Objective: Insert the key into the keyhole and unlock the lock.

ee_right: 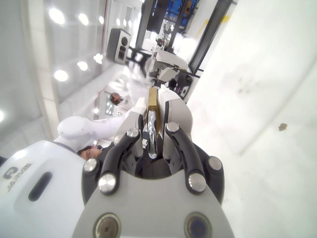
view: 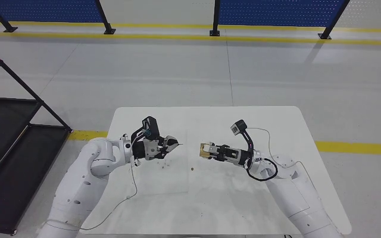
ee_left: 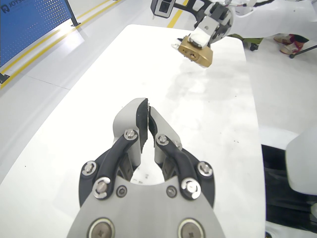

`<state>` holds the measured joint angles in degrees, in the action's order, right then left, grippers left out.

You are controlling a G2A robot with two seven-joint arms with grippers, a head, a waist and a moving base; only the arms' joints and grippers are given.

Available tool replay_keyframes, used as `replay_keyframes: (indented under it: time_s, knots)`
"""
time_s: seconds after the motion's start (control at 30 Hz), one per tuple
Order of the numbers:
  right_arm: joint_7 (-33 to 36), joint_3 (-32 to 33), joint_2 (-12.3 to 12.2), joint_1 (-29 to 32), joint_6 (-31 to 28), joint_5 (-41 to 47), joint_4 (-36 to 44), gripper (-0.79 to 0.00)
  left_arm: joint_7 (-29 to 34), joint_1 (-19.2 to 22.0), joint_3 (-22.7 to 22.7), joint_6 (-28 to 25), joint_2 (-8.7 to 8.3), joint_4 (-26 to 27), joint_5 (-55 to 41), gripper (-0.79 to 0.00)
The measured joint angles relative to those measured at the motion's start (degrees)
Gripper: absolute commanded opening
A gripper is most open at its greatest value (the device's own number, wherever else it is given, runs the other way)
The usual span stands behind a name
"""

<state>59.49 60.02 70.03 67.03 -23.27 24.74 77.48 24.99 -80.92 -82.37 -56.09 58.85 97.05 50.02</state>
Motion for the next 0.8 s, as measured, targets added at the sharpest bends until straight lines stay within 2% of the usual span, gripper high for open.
replay_keyframes:
  time_s: [0.4, 0.53, 0.63, 0.8]
  knots:
    - [0.00, 0.00, 0.00, 0.00, 0.00, 0.00, 0.00, -0.785, 0.62, 0.02, 0.02, 0.10, -0.01, 0.04, -0.40, -0.785]
    - [0.00, 0.00, 0.00, 0.00, 0.00, 0.00, 0.00, -0.785, 0.44, 0.19, 0.35, 2.35, -0.11, 1.64, 5.84, -0.785]
    - [0.00, 0.00, 0.00, 0.00, 0.00, 0.00, 0.00, -0.785, -4.56, 0.20, 0.07, 1.89, -0.22, 3.38, 14.19, -0.785]
    - [0.00, 0.00, 0.00, 0.00, 0.00, 0.00, 0.00, -0.785, -18.76, -0.62, -0.52, 3.86, -0.62, 5.25, 32.01, -0.785]
